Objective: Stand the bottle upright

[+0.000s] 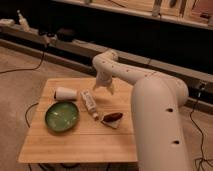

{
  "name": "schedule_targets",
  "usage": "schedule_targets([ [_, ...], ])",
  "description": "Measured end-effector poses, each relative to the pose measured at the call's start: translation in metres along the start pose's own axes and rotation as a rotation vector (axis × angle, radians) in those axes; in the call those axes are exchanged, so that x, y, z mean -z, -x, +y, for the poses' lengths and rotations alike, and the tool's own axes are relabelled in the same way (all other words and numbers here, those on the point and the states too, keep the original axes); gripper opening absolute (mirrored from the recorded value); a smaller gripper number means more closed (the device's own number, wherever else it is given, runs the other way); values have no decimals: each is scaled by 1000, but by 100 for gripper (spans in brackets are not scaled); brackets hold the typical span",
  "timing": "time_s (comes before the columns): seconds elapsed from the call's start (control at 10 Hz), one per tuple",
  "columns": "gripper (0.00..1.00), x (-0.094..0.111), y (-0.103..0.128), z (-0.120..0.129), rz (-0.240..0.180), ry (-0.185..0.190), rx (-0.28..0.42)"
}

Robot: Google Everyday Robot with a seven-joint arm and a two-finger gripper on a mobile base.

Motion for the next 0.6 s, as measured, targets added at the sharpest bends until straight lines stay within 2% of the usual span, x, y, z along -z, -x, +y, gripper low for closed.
schedule_targets([
  [0.2,71,7,21,-35,-12,-27,176],
  [0.3,71,11,36,-54,-21,-37,295],
  [0.4,71,10,49,-64,-37,-31,398],
  [0.6,71,5,63,-74,-56,-2,526],
])
